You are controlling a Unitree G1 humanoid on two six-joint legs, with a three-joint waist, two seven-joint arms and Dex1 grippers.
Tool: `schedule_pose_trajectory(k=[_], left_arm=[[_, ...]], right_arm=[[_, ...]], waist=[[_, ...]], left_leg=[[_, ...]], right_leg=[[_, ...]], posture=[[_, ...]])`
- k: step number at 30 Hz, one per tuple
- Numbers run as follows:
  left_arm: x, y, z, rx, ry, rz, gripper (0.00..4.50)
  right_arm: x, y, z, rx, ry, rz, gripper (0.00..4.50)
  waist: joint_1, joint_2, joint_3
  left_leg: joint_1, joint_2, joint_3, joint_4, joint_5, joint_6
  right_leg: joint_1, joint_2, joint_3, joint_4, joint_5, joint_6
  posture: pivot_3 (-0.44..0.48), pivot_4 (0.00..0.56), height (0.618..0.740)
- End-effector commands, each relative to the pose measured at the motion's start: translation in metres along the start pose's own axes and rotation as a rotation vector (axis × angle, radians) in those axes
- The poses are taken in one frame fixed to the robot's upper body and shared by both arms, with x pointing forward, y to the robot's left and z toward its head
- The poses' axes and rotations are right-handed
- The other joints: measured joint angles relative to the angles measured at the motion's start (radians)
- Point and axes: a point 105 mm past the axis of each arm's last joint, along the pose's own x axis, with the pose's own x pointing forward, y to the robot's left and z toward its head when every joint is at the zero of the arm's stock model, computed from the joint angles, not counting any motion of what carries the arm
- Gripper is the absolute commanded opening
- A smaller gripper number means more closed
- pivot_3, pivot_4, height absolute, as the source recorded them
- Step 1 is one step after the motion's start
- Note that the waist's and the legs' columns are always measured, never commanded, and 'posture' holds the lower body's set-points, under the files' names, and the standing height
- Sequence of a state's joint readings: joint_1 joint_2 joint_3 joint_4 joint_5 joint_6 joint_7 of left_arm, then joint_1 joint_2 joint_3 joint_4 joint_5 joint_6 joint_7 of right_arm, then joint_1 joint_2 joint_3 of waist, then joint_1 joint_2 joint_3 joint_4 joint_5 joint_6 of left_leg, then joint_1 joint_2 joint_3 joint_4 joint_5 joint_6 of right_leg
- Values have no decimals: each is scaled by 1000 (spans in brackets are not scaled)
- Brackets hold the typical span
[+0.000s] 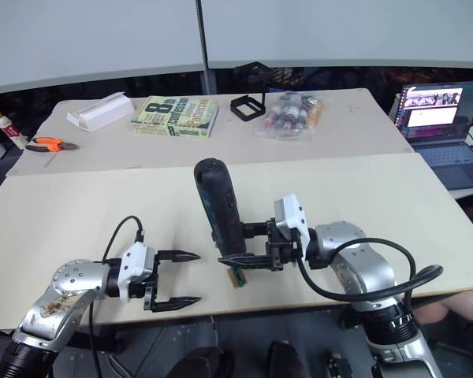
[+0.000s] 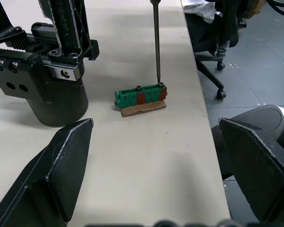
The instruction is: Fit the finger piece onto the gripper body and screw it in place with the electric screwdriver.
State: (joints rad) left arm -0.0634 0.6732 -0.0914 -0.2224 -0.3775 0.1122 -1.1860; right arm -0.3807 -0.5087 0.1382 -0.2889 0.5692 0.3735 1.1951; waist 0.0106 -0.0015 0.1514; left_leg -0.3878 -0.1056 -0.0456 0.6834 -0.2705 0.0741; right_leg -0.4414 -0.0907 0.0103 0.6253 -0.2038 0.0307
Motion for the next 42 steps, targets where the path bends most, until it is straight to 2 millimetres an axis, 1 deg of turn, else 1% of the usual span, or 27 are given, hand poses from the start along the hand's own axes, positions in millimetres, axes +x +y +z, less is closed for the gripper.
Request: schedule_pose_trajectory(k=[1, 13, 25, 36, 42], left_arm=[[0, -1, 6, 21, -5, 1, 4500], [-1, -1, 6, 13, -1, 8, 4500], [-2, -1, 6, 7, 0, 16, 4500], [-2, -3, 5, 7, 3, 26, 4500], [-2, -1, 4, 10, 3, 39, 4500]], right_arm=[[2, 1, 11, -65, -28, 13, 1934], [2, 2, 13, -91, -37, 23, 1934], [2, 7, 10, -56, -31, 54, 1934], [-2, 10, 10, -72, -41, 31, 1934], [-6, 6, 12, -86, -24, 20, 1934]], waist=[[0, 0, 0], [0, 0, 0], [0, 0, 0], [0, 0, 0], [1, 0, 0]], left_leg=[[0, 0, 0, 0, 0, 0], [0, 0, 0, 0, 0, 0], [0, 0, 0, 0, 0, 0], [1, 0, 0, 0, 0, 0], [0, 0, 0, 0, 0, 0]], right_leg=[[0, 0, 0, 0, 0, 0], [0, 0, 0, 0, 0, 0], [0, 0, 0, 0, 0, 0], [0, 0, 0, 0, 0, 0], [0, 0, 0, 0, 0, 0]], posture=[[0, 150, 740], [0, 150, 740], [0, 150, 740], [0, 150, 740], [0, 150, 740]])
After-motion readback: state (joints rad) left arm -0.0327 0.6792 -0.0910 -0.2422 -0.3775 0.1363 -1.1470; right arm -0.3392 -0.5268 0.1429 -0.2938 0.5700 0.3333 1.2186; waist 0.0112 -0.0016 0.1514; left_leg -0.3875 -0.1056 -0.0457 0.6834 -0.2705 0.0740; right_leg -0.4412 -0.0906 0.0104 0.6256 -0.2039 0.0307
